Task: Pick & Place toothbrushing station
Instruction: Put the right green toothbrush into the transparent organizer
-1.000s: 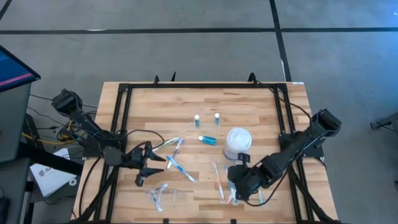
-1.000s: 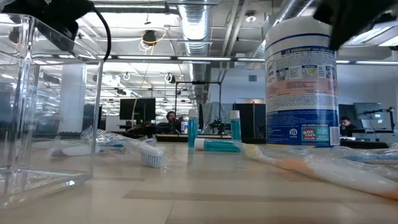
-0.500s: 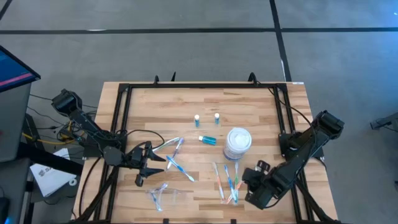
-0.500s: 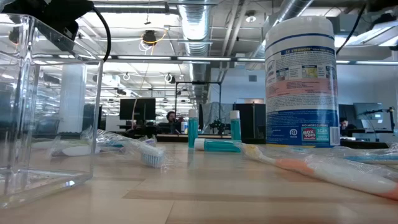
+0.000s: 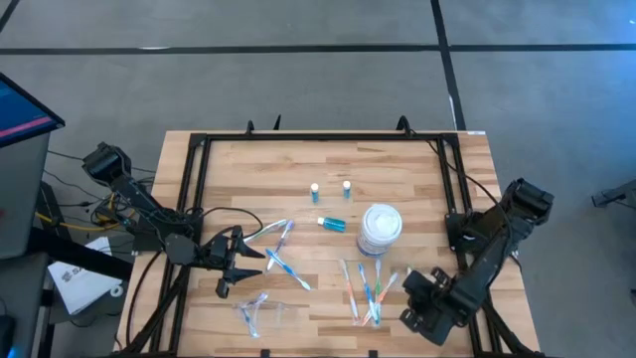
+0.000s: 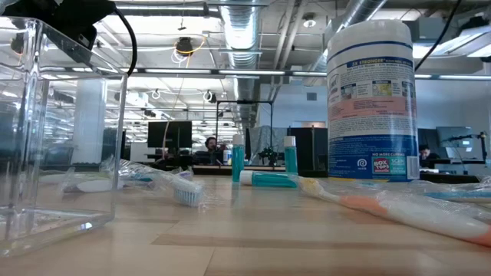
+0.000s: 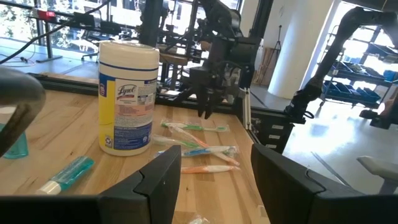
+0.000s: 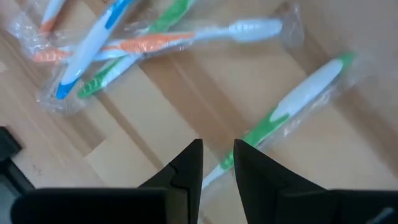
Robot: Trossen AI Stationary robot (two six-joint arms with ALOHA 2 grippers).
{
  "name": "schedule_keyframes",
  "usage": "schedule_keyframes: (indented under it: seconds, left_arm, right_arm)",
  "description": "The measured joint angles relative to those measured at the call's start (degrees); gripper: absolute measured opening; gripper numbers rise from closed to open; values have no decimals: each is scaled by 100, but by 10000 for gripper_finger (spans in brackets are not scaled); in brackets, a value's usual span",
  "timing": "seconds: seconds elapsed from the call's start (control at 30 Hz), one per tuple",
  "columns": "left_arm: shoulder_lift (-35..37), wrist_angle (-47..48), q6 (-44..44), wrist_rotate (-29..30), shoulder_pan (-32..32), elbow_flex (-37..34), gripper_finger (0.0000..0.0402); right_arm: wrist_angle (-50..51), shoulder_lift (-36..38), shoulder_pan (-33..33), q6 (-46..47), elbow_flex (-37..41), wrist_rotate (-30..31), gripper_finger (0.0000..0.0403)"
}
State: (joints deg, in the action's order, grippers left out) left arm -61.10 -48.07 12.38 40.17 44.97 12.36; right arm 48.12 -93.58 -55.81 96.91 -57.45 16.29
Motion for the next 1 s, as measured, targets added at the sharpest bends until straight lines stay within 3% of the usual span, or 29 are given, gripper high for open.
schedule_keyframes:
  seconds: [0.33, 0.8, 1.0]
  left_arm:
    - [0, -2, -314, 4, -74, 0, 191]
    - [0, -7, -315, 10, -166, 0, 191]
    - [0, -7, -313, 10, -166, 0, 191]
  right_arm:
    - [-176, 2, -394, 1061, 146, 32, 82]
    - [-270, -48, -467, 1387, 318, 4, 82]
    - [-881, -48, -609, 1628, 660, -37, 82]
